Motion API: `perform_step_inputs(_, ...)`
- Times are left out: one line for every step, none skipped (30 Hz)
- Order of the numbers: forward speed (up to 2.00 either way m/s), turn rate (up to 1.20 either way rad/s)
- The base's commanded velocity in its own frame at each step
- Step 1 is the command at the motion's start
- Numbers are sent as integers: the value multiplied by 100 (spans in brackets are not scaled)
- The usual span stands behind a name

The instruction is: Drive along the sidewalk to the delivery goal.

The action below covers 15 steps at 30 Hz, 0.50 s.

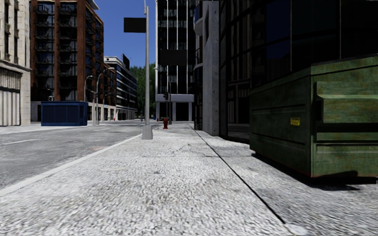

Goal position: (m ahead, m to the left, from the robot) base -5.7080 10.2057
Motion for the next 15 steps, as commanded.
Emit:
perform_step_inputs(200, 0)
perform_step_inputs(200, 0)
perform_step_inputs(200, 0)
perform_step_inputs(200, 0)
perform_step_inputs(200, 0)
perform_step_inputs(200, 0)
perform_step_inputs(200, 0)
perform_step_inputs(200, 0)
perform_step_inputs(200, 0)
perform_step_inputs(200, 0)
perform_step_inputs(200, 0)
perform_step_inputs(200, 0)
perform_step_inputs(200, 0)
perform_step_inputs(200, 0)
perform_step_inputs(200, 0)
